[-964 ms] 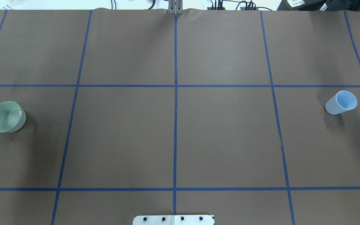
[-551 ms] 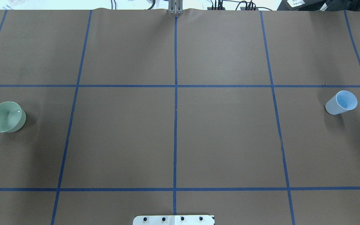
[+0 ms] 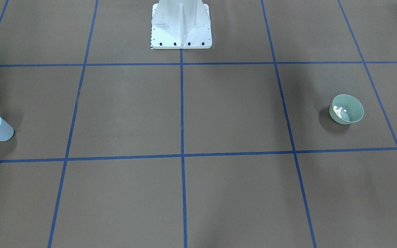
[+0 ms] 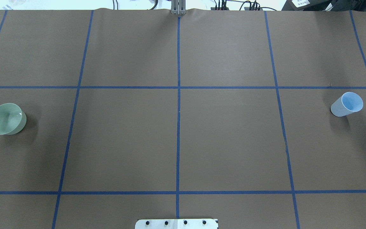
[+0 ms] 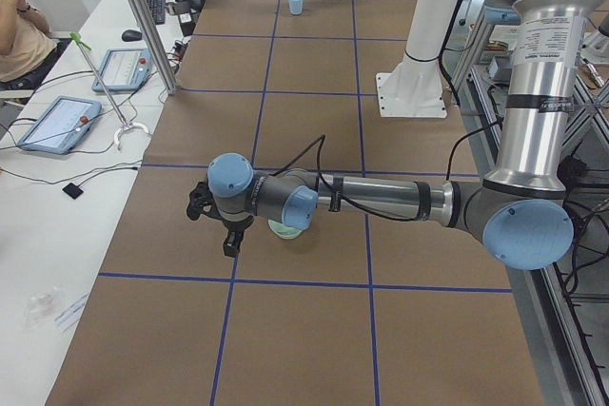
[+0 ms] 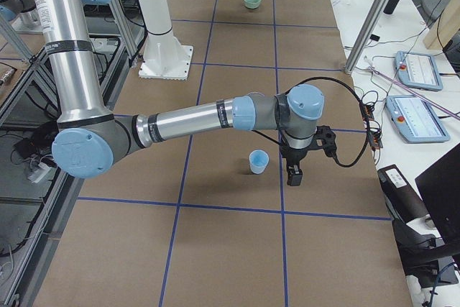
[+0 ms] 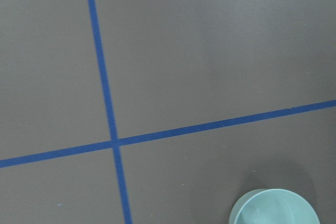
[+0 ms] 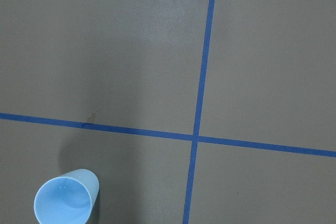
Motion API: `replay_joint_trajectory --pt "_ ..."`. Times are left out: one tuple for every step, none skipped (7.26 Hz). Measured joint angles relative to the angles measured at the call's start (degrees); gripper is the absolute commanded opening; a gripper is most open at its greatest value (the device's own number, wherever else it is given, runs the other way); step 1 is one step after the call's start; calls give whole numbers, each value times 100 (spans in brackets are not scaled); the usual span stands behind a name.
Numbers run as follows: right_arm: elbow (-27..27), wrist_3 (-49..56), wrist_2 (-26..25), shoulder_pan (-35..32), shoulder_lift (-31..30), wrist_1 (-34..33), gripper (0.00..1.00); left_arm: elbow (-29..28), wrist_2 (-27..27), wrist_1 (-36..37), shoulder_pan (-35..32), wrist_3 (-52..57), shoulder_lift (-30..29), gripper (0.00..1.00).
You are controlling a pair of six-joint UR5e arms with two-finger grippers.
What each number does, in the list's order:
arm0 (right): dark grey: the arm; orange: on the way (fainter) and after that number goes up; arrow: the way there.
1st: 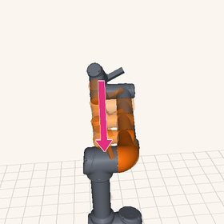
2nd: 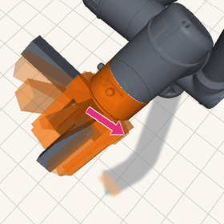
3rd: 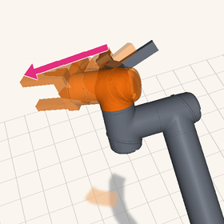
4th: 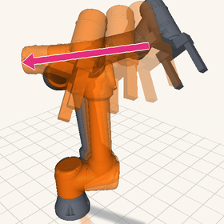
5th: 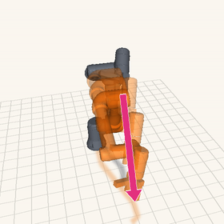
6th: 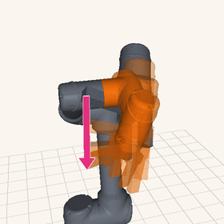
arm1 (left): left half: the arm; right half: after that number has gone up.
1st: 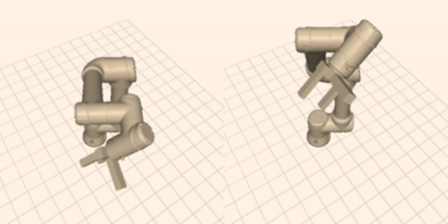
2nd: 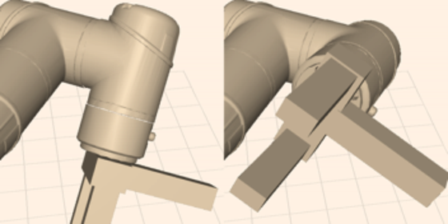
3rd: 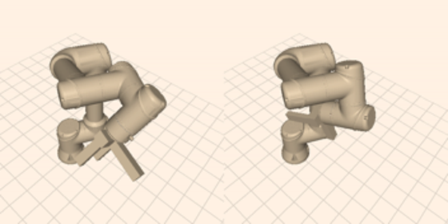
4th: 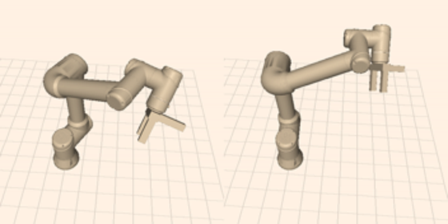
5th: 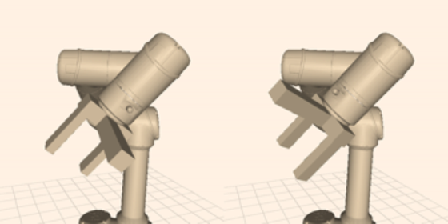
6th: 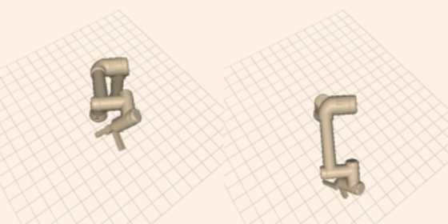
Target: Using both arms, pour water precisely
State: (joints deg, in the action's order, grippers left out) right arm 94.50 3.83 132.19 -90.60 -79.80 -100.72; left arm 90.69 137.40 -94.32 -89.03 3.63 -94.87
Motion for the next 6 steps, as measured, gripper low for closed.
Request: replay_joint_trajectory --pt "-9 6 0 3 -8 0 100 30 -93 437 -218 354 -45 100" --pt "-15 13 0 8 -16 0 100 48 -127 665 -460 395 -70 100" --pt "-25 18 0 12 -25 0 100 64 -132 728 -641 149 -72 100" --pt "-29 18 2 14 -38 0 100 77 -129 642 -728 -112 -51 100" --pt "-28 7 6 15 -50 0 100 66 -121 420 -758 -226 19 100" --pt "-26 -6 8 22 -61 0 100 60 -117 97 -760 -270 123 100"
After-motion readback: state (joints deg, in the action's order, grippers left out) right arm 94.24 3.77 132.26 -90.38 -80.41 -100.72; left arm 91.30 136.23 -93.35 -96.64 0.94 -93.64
